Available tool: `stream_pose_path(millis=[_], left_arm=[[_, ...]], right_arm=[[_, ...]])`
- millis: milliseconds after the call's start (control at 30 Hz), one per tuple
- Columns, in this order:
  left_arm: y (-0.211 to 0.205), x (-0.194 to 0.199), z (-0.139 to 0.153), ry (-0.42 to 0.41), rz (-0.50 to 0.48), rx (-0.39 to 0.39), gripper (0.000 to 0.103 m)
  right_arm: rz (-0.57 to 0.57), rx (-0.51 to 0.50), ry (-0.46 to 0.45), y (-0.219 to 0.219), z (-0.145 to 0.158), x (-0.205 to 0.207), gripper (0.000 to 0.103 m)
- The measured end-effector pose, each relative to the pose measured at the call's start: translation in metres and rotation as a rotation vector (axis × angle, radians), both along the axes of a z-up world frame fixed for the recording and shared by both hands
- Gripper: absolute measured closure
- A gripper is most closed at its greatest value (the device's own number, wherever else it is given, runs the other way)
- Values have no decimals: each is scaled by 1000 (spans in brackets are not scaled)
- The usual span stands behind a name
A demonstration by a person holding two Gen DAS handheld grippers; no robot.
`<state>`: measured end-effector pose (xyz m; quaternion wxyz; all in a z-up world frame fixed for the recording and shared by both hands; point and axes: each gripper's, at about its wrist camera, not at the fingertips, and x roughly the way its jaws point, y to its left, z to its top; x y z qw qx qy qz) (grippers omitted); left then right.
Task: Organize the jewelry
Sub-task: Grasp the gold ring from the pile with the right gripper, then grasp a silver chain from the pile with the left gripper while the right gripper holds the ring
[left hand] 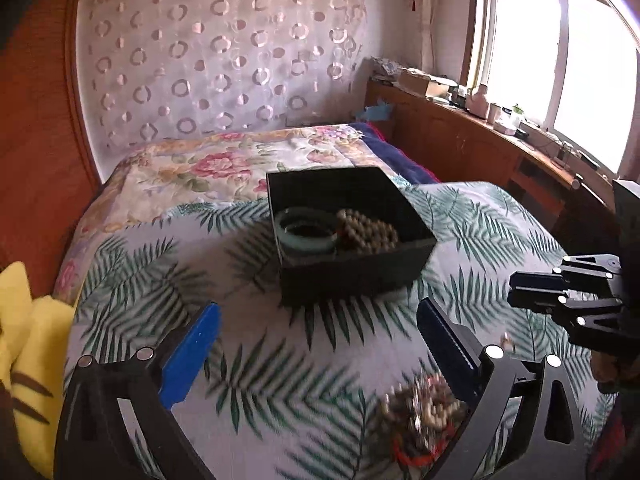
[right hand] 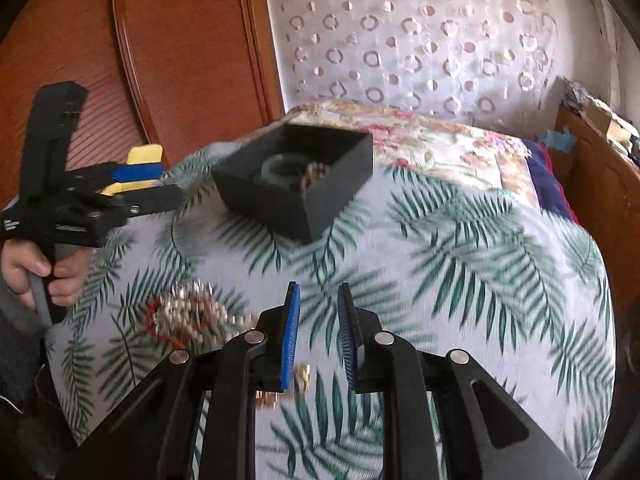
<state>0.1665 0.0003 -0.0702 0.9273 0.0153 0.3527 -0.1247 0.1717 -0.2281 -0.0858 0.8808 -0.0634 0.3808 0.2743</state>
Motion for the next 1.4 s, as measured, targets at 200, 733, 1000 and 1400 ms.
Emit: stream_pose_path(millis=[200,733,1000,1400], left_arm=[[1,-30,-9,16,5,-13,8],[4,-68,-29,65,-3,3,8],[1,-70,-36,90,-11,3,8],[-23,-66,-32,107,-95,-44,49]], right_arm=[[-9,-31,24,-4,-12,-14,82],[-21,-127,50,6,-35,-17,98],[-46,-86,1,-6,-24,-41,98],[-52,20,-25,-11,-17,-81,98]])
